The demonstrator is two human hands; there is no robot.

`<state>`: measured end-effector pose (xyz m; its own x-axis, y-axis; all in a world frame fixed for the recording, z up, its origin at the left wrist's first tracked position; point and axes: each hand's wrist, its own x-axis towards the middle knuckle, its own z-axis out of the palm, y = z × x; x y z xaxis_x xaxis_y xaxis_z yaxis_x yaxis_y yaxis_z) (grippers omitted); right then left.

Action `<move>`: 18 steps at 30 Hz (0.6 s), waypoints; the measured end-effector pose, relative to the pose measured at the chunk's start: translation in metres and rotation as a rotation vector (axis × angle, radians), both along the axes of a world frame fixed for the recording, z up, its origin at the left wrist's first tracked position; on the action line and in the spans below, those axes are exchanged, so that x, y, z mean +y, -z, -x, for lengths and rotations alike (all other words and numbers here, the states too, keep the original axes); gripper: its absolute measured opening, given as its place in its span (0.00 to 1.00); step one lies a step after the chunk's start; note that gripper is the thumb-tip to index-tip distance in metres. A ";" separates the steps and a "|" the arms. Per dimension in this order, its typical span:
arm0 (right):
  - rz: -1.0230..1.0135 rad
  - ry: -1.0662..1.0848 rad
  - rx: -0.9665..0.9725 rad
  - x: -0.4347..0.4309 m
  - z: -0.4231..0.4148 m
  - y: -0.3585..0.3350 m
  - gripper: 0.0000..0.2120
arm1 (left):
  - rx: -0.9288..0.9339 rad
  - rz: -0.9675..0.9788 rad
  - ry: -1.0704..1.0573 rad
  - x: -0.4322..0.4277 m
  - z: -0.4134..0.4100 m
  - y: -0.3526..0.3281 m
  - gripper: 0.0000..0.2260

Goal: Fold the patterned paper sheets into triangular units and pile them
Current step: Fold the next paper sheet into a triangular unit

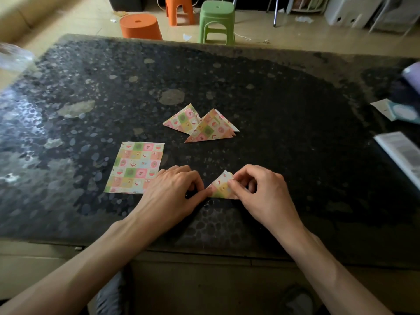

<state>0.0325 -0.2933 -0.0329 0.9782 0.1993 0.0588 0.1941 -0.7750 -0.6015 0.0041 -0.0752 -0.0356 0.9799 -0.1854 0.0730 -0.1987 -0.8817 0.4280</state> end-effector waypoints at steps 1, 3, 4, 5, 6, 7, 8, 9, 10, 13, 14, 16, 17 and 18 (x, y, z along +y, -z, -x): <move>0.005 0.004 0.004 0.001 0.000 0.000 0.04 | 0.004 -0.001 -0.001 0.000 0.000 0.000 0.15; 0.007 0.012 0.014 0.002 0.001 -0.001 0.04 | -0.012 -0.034 0.001 -0.001 0.001 0.001 0.16; 0.008 0.015 0.019 0.002 0.001 -0.001 0.04 | -0.031 -0.062 0.003 -0.002 0.001 0.001 0.16; 0.012 0.018 0.020 0.003 0.001 0.000 0.04 | -0.053 -0.093 0.004 -0.003 0.002 0.002 0.16; 0.016 0.020 0.022 0.003 0.002 0.000 0.04 | -0.070 -0.118 0.002 -0.004 0.002 0.002 0.16; 0.020 0.022 0.028 0.004 0.002 0.000 0.05 | -0.076 -0.129 -0.002 -0.004 0.003 0.002 0.15; 0.024 0.025 0.034 0.004 0.002 0.000 0.05 | -0.077 -0.131 -0.005 -0.004 0.002 0.003 0.15; 0.028 0.027 0.041 0.004 0.002 0.000 0.05 | -0.075 -0.126 -0.008 -0.004 0.002 0.003 0.15; 0.028 0.029 0.047 0.004 0.001 0.000 0.05 | -0.069 -0.119 -0.009 -0.003 0.001 0.004 0.15; -0.001 0.030 0.054 0.004 0.001 -0.002 0.07 | -0.036 -0.090 -0.011 -0.003 -0.001 0.003 0.14; -0.017 0.024 0.061 0.003 0.001 -0.003 0.09 | -0.028 -0.087 -0.010 -0.003 -0.001 0.003 0.14; -0.021 -0.005 0.060 0.002 0.002 -0.004 0.14 | -0.016 -0.085 -0.014 -0.003 -0.002 0.002 0.14; -0.009 -0.023 0.047 0.002 0.003 -0.004 0.15 | -0.011 -0.080 -0.018 -0.003 -0.003 0.003 0.14; 0.005 -0.036 0.029 0.002 0.003 -0.003 0.14 | -0.006 -0.070 -0.021 -0.003 -0.003 0.002 0.14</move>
